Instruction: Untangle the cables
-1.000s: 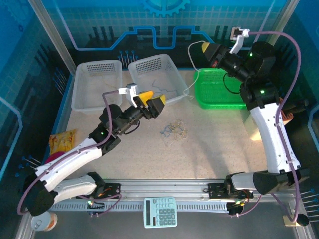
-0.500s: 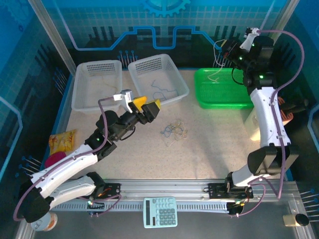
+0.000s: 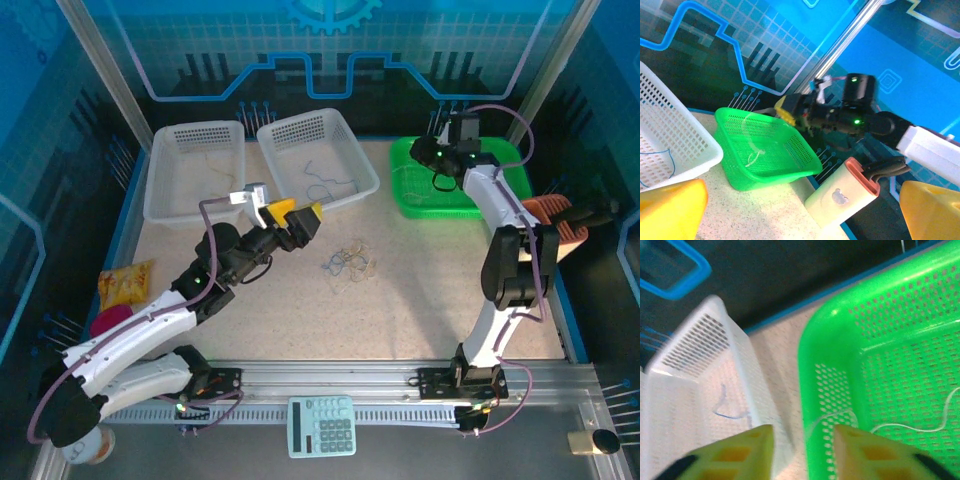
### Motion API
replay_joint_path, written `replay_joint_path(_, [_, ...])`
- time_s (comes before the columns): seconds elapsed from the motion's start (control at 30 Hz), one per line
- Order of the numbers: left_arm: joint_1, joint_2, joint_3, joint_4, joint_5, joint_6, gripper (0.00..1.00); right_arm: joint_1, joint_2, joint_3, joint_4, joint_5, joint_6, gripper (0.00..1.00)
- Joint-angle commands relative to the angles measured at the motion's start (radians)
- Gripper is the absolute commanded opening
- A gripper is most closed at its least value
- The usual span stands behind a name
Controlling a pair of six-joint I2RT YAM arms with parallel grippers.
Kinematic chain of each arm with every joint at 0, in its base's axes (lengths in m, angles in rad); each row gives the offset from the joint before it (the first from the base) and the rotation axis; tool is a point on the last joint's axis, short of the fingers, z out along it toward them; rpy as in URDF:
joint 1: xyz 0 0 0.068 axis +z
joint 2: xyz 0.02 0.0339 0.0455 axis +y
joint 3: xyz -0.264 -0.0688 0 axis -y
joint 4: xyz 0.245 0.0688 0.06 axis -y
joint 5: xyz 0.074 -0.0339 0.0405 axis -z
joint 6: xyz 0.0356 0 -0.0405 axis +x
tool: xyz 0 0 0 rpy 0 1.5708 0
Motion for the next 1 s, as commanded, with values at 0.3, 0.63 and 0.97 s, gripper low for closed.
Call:
replay_joint_path(0.3, [0.004,-0.031,0.019,-0.070,-0.003,-0.024,0.99,0.001,-0.139,-0.021,-0.046,0.030,-0.027,0.60])
replay_joint_path(0.63, [0.005,-0.031,0.003,-0.172,-0.053,0.000,0.99,0.103,-0.371,-0.263,0.017,-0.015,0.015,0.62])
replay_joint_path(0.97, [0.004,-0.015,-0.044,-0.371,-0.138,-0.014,0.99,0.395,-0.549,-0.624,0.016,0.103,-0.007,0.61])
